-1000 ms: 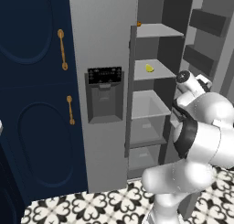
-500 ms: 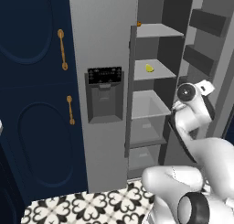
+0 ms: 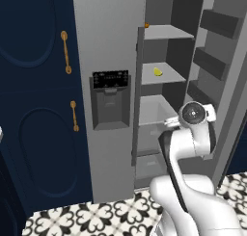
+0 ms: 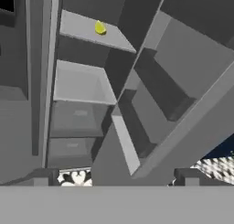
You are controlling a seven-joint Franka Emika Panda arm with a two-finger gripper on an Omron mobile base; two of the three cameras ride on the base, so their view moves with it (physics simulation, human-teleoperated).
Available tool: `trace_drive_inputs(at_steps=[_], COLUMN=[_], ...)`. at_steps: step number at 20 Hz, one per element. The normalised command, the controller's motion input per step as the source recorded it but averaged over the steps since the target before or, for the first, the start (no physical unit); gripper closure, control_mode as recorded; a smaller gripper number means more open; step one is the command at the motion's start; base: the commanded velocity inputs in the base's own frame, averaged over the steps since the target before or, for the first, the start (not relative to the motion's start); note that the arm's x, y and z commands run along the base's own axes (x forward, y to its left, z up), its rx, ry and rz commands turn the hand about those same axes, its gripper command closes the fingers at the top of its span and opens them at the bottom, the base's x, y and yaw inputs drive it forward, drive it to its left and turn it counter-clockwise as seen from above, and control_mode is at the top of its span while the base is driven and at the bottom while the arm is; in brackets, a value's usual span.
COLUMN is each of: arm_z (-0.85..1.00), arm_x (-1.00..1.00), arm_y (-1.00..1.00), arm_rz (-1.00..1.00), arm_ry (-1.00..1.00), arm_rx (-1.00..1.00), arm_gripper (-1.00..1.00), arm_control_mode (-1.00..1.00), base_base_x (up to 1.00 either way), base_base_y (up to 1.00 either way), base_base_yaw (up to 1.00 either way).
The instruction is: Grab a lemon wedge from the fridge and one ice cube from the ice bowl, and put them in the glass of lemonade.
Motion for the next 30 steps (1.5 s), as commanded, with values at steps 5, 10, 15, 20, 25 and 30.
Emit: trace_drive_inputs(at_steps=[5, 10, 15, 20, 25, 30], arm_z=[-0.04, -0.61, -0.35, -0.18, -0.01, -0.01], arm_x=[-0.53, -0.37, -0.13, 0.00, -0.02, 0.00], arm_y=[0.93, 0.10, 0.00, 0.09, 0.01, 0.00], arm_rz=[0.02, 0.14, 0.09, 0.04, 0.00, 0.00], arm_ry=[0.03, 0.00, -0.02, 0.01, 0.00, 0.00], arm_rx=[0.41, 0.22, 0.07, 0.00, 0.00, 0.00], arm_gripper=[-1.00, -1.00, -1.00, -1.00, -1.00, -1.00], arm_control_mode=[-1.00, -1.00, -1.00, -1.00, -1.00, 1.00], base_base_x=[0.00, 0.00, 0.00, 0.00, 0.00, 0.00], base_base_y=[0.00, 0.00, 0.00, 0.00, 0.00, -0.21], base_base_yaw=[0.00, 0.00, 0.00, 0.00, 0.00, 0.00])
